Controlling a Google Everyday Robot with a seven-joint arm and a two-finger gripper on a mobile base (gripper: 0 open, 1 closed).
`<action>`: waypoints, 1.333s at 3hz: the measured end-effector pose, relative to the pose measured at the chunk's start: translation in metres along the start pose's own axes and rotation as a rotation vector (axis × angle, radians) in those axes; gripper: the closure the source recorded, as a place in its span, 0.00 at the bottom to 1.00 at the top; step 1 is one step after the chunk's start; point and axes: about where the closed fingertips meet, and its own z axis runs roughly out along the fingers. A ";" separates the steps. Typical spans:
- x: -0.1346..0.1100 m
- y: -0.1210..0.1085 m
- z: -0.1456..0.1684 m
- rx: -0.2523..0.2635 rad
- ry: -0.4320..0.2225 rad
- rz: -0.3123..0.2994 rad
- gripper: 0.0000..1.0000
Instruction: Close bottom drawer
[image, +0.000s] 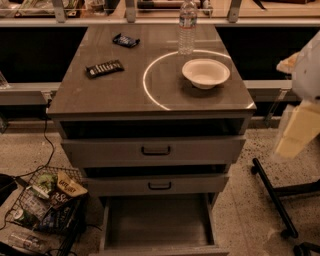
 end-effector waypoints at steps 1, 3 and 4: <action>0.028 0.029 0.044 -0.020 0.053 0.027 0.00; 0.073 0.114 0.173 -0.113 0.001 -0.055 0.00; 0.088 0.158 0.261 -0.173 -0.146 -0.065 0.02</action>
Offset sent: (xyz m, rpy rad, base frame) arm -0.0637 -0.0268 -0.2589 -0.0660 0.0791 0.0760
